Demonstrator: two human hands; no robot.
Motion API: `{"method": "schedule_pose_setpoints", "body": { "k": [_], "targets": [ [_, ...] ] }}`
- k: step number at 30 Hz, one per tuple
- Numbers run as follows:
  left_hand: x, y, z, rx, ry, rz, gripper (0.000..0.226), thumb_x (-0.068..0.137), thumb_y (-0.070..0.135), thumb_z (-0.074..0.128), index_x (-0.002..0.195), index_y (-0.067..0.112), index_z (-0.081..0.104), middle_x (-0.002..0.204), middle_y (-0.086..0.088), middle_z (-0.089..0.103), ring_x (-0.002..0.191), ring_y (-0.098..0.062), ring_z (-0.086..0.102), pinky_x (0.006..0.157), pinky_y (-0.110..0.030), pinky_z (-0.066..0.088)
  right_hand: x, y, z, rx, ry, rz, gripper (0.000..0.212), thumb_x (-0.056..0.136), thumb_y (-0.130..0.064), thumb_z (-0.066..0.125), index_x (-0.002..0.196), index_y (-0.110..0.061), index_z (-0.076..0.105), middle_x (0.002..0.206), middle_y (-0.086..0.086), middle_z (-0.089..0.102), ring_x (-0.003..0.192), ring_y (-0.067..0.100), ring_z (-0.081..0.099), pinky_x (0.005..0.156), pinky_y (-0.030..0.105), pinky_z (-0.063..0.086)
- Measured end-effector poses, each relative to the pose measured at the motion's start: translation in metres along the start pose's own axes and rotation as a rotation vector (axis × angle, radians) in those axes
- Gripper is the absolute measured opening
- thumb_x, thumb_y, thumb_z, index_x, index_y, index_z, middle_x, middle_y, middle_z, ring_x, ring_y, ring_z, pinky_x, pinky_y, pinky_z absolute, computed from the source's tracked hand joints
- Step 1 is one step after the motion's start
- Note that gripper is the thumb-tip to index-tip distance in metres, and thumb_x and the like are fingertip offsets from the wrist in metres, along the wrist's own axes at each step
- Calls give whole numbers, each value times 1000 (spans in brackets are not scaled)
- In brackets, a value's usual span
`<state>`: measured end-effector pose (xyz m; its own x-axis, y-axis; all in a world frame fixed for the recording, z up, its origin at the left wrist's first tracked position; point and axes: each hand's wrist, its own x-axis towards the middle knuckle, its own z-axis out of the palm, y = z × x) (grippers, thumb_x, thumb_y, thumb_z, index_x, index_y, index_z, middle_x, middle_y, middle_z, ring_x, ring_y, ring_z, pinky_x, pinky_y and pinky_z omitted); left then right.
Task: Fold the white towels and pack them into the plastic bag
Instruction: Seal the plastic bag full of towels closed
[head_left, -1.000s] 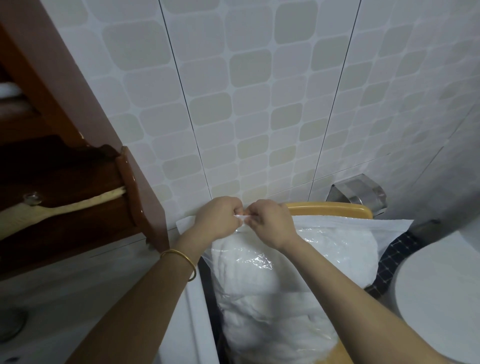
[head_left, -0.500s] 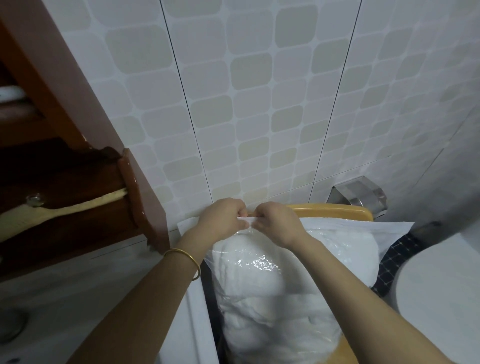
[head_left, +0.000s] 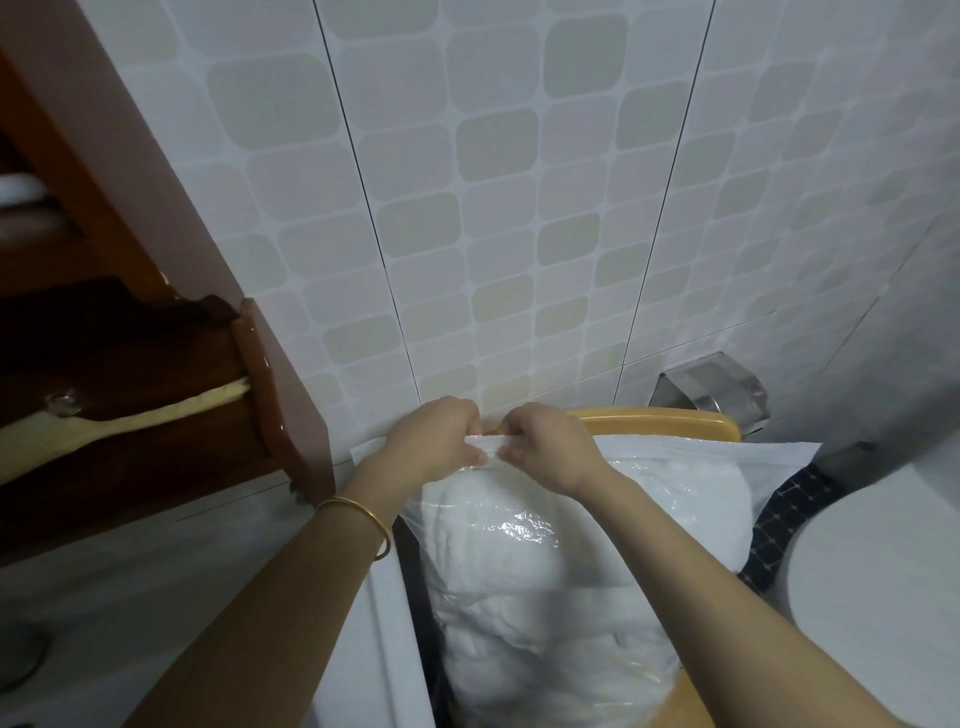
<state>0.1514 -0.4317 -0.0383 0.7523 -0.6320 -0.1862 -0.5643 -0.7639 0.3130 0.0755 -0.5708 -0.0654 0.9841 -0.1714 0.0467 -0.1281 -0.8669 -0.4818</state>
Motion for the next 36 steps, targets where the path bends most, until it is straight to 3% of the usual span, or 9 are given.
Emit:
{"method": "schedule_pose_setpoints", "body": {
  "k": [5, 9, 14, 19, 23, 28, 33, 36],
  "targets": [
    [0, -2, 0, 36, -18, 4, 15, 84, 24, 64, 86, 26, 49, 104, -2, 58, 97, -23, 55, 75, -30, 40, 2, -5, 4, -10, 0, -19, 20, 90, -29, 56, 97, -12, 63, 99, 4, 63, 96, 26, 56, 77, 34, 41],
    [0, 0, 1, 71, -24, 3, 11, 88, 24, 60, 98, 21, 56, 109, -3, 58, 104, -25, 54, 76, -30, 39, 1, -5, 6, -46, 3, -32, 22, 92, -30, 53, 97, -11, 62, 99, 6, 63, 97, 28, 55, 78, 35, 40],
    [-1, 1, 4, 98, 20, -13, 13, 89, 25, 58, 85, 25, 46, 105, -4, 60, 100, -26, 56, 74, -31, 39, 1, -5, 9, -72, 34, -37, 17, 91, -26, 51, 94, -13, 60, 97, 3, 62, 98, 26, 54, 78, 34, 35],
    [-2, -3, -1, 16, -11, -15, 13, 85, 26, 64, 85, 25, 52, 96, 3, 55, 98, -22, 56, 74, -30, 40, -1, -4, 9, -68, 54, -39, 15, 90, -26, 51, 92, -13, 59, 96, 3, 62, 97, 25, 54, 75, 33, 32],
    [-3, -8, -11, 42, -50, 2, 15, 82, 26, 68, 93, 19, 59, 102, 0, 59, 97, -21, 56, 79, -31, 43, 1, -5, 6, -26, 44, -28, 14, 87, -23, 53, 94, -13, 61, 97, 3, 61, 97, 25, 54, 75, 32, 36],
    [-7, -5, -5, 93, -2, -9, 14, 86, 24, 62, 83, 25, 48, 103, -2, 60, 98, -23, 56, 75, -30, 40, 3, -10, 5, -10, 1, -41, 17, 87, -26, 57, 99, -16, 63, 102, 2, 63, 100, 24, 54, 77, 33, 38],
    [-8, -5, -3, 124, 49, -9, 8, 88, 28, 61, 87, 26, 53, 101, 1, 60, 98, -23, 57, 73, -29, 36, 4, -10, 6, 1, 6, -36, 15, 87, -25, 56, 97, -16, 63, 100, 2, 63, 98, 24, 55, 74, 31, 36],
    [-9, -8, -6, 36, 2, -25, 12, 84, 27, 66, 86, 25, 54, 97, 2, 58, 97, -21, 57, 76, -30, 41, 4, -10, 6, 23, 1, -29, 15, 87, -25, 57, 96, -16, 64, 99, 2, 63, 98, 25, 56, 75, 32, 38]
  ]
}}
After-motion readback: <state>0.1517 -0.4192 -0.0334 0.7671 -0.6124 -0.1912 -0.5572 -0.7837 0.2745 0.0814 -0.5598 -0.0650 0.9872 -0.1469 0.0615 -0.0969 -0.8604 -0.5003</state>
